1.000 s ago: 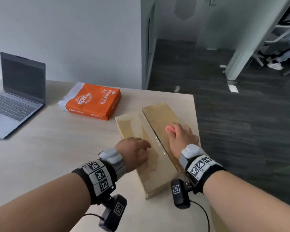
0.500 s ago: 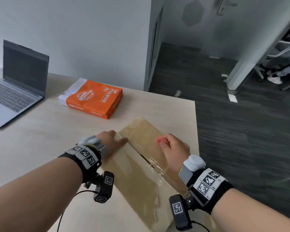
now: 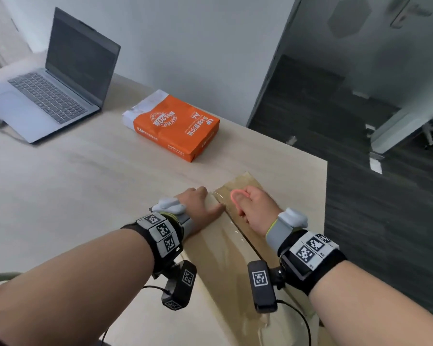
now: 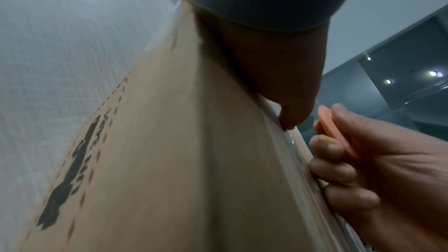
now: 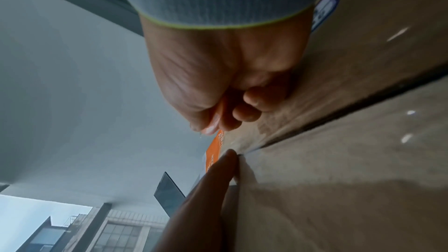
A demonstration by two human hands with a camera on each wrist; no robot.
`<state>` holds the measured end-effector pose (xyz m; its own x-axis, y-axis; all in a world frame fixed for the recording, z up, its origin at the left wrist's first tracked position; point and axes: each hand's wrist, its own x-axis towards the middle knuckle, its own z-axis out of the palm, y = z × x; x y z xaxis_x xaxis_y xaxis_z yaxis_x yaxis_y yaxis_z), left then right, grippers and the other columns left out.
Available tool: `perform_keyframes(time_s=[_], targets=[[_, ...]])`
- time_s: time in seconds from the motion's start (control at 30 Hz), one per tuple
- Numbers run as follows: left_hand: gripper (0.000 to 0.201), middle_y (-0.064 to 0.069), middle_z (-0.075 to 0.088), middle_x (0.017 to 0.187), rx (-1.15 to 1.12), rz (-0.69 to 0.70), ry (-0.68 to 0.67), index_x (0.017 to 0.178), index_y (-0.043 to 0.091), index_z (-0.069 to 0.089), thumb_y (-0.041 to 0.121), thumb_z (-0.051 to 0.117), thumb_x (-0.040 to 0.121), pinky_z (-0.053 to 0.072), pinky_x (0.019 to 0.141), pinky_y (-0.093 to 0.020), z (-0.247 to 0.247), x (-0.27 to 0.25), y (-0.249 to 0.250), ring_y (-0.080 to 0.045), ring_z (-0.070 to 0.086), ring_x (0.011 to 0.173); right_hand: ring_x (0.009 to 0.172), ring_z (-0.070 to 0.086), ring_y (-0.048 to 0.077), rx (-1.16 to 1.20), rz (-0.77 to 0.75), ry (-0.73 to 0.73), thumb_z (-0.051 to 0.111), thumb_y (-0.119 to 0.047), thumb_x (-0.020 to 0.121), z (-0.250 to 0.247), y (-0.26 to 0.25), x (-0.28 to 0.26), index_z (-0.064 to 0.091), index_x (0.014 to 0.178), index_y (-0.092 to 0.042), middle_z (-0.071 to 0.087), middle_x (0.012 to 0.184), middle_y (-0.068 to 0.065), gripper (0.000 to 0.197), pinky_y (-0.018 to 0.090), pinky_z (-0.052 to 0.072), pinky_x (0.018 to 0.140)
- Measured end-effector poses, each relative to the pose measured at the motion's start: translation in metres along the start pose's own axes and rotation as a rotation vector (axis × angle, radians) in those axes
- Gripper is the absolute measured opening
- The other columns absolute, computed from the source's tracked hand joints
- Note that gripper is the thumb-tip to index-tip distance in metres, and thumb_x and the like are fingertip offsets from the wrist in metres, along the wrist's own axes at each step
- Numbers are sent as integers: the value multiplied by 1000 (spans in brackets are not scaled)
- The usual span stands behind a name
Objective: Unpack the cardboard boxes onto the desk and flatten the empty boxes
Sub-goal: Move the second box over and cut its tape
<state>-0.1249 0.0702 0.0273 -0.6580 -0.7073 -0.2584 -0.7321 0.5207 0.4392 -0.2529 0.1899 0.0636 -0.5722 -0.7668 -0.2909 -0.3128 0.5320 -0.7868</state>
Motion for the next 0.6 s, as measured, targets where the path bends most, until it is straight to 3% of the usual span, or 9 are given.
perform_keyframes(time_s=[0.1, 0.3, 0.4, 0.5, 0.6], targets=[[63, 0, 57, 89, -36, 0, -10, 90, 25, 54, 79, 33, 67, 50, 75, -36, 0, 0, -2, -24, 57, 79, 53, 57, 16, -50, 6, -13, 55, -43, 98, 4, -8, 5, 54, 78, -19, 61, 63, -2, 31, 30, 48, 56], [56, 1, 62, 92, -37, -11, -73, 92, 26, 55, 74, 41, 66, 55, 78, -42, -5, 9, -9, -26, 60, 81, 52, 64, 18, -107, 4, -3, 57, -41, 89, 15, -16, 14, 57, 73, -23, 69, 63, 1, 24, 41, 58, 56], [49, 2, 63, 88, -69, -15, -84, 88, 27, 54, 69, 41, 67, 55, 76, -41, -5, 10, -12, -25, 61, 79, 59, 58, 27, -300, -48, -6, 55, -44, 87, 16, -18, 13, 52, 76, -22, 64, 65, 4, 25, 38, 52, 57], [42, 1, 62, 88, -81, 7, -72, 86, 25, 52, 64, 42, 70, 54, 75, -40, -1, 8, -12, -25, 60, 78, 57, 44, 23, -396, -77, -23, 54, -40, 91, 17, -18, 13, 45, 77, -20, 53, 64, 0, 26, 34, 40, 53], [39, 0, 62, 93, -68, 15, -84, 89, 26, 52, 62, 42, 76, 53, 78, -42, -1, 8, -12, -26, 60, 81, 59, 45, 25, -454, -98, -26, 53, -39, 94, 20, -18, 13, 44, 80, -20, 52, 65, 1, 25, 34, 35, 53]])
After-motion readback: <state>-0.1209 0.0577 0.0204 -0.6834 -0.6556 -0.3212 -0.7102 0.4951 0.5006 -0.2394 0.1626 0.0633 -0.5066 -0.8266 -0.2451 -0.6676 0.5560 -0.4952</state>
